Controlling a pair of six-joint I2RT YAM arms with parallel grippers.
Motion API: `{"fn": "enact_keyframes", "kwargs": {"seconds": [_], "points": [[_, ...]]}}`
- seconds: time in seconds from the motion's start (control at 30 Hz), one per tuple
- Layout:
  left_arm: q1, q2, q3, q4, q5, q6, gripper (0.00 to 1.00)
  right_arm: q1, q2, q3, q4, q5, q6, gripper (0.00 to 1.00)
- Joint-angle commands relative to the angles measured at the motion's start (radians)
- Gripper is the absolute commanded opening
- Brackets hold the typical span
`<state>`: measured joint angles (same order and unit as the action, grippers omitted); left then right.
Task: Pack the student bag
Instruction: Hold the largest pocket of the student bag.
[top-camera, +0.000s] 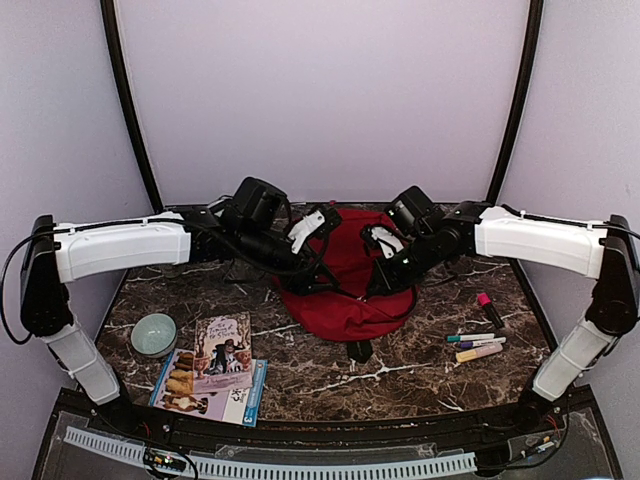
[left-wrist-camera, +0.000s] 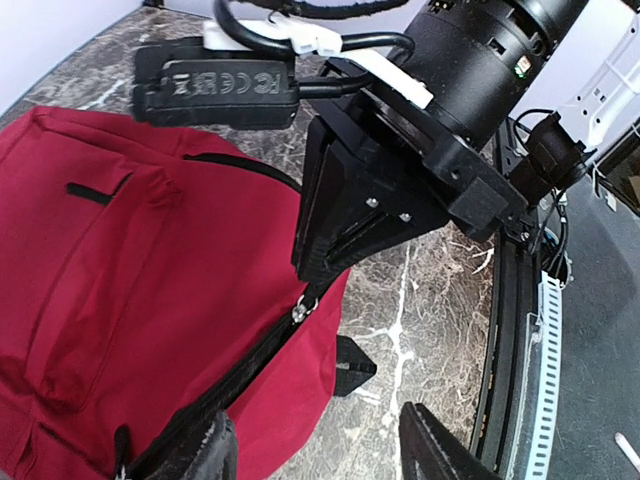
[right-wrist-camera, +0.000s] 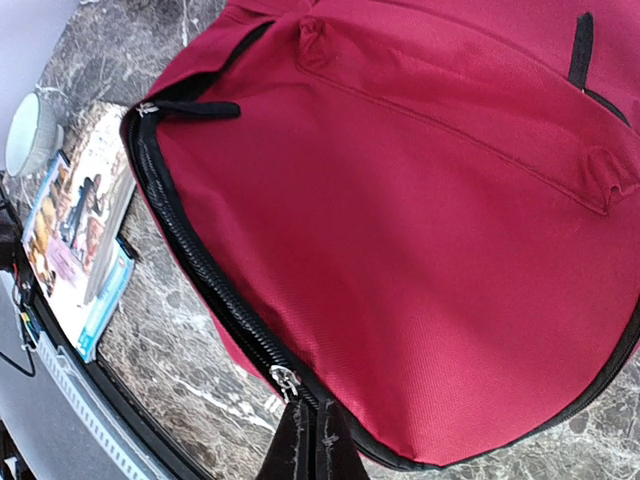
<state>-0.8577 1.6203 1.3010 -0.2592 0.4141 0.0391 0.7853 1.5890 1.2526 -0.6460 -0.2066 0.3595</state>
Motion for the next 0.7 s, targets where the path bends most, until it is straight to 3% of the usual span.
{"fn": "enact_keyframes", "kwargs": {"seconds": [0.0,0.13,0.57,0.67], "points": [[-0.008,0.059,0.060,-0.023,0.073,0.093,0.56,-0.006,-0.010,0.014,-0.014,0.019,-0.024,0.00],[-0.009,0.089,0.061,0.025,0.034,0.132,0.56,-0.010,-0.031,0.001,-0.005,0.013,-0.034,0.00],[-0.009,0.224,0.109,-0.040,0.001,0.273,0.53,-0.011,-0.044,-0.027,-0.012,-0.015,-0.060,0.00],[-0.009,0.237,0.109,-0.053,-0.006,0.288,0.45,-0.012,-0.048,-0.030,-0.013,-0.015,-0.060,0.00]]}}
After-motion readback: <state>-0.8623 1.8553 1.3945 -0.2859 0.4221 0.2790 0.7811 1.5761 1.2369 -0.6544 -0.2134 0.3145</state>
